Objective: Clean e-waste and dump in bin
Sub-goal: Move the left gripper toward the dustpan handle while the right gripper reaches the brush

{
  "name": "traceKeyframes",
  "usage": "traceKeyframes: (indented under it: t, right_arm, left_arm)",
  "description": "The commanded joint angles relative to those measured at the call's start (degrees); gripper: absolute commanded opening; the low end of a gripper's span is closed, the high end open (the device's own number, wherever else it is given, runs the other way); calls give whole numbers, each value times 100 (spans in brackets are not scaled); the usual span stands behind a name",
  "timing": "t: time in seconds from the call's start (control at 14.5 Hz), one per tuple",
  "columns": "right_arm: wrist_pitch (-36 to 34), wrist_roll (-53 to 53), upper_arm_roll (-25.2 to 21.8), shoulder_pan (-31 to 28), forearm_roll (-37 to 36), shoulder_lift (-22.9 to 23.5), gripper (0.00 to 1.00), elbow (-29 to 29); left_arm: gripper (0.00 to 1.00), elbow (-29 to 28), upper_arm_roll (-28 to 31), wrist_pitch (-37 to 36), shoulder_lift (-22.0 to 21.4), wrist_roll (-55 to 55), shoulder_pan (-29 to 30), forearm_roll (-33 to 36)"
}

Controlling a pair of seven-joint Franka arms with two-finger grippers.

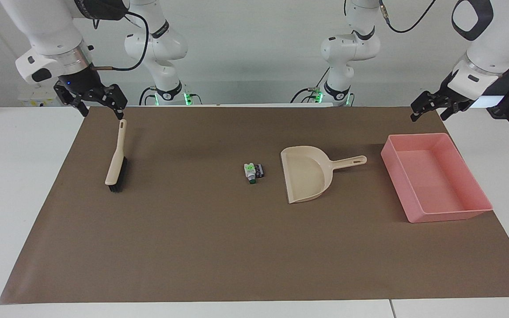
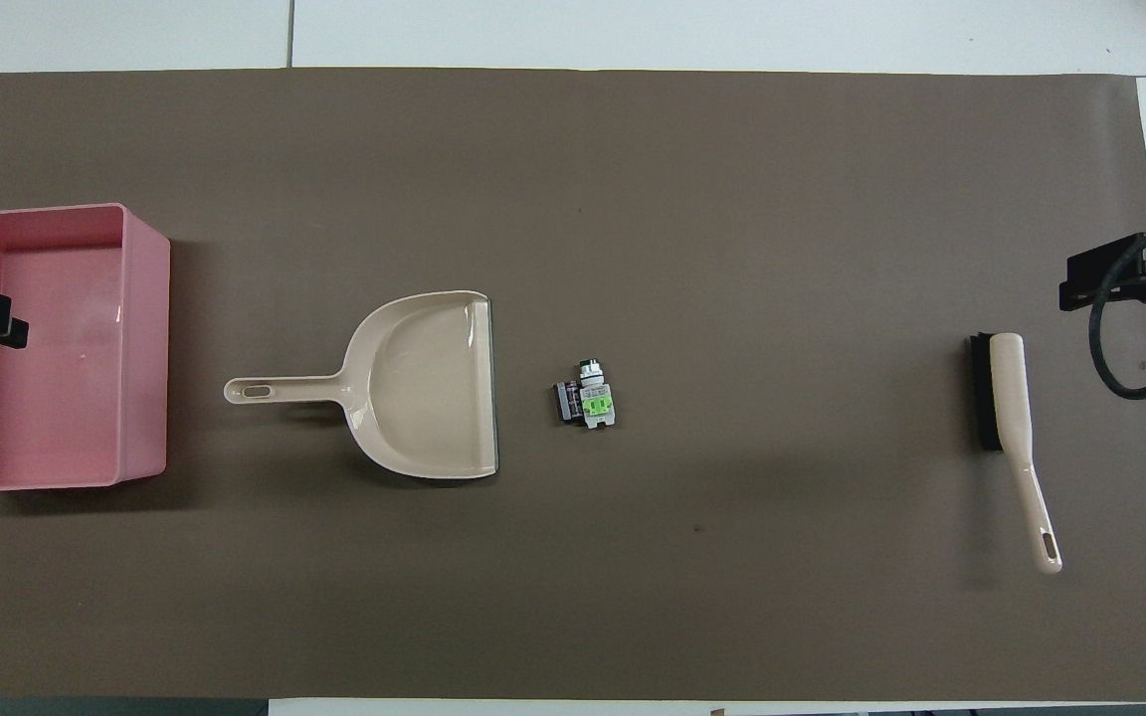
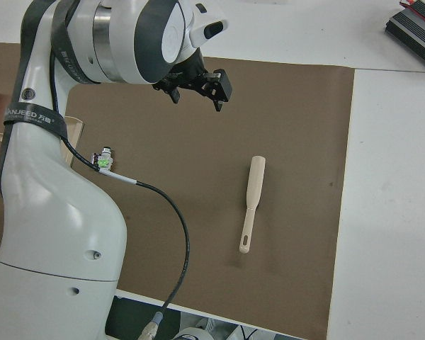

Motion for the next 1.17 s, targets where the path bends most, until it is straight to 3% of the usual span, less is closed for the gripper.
traceKeyframes:
  t: [0.0,0.62,0.76,0.96,1.1]
  right_arm:
    - [39,94,19,-47,-29,-86,100,-75]
    - [56,15,1,-126,-12,-217,100,-382]
    - [354,-238,-7,-380,-12,-593,100,-1213]
    - [1678,-800,-16,-969,6,-1323,100,-3127]
    - [2041,-960,-34,-1241,15,-1352,100,-3791]
  left_arm:
    - [99,-109,-8,81,-89,-93,-59,77]
    - [99,-100,-17,222,-80,-32,-86,77]
    - [99,-109,-17,205,-80,-41,-86,77]
    - [99,-109,-25,169,-89,12,-95,85]
    - [99,-117,-69,239,-80,74,-103,86]
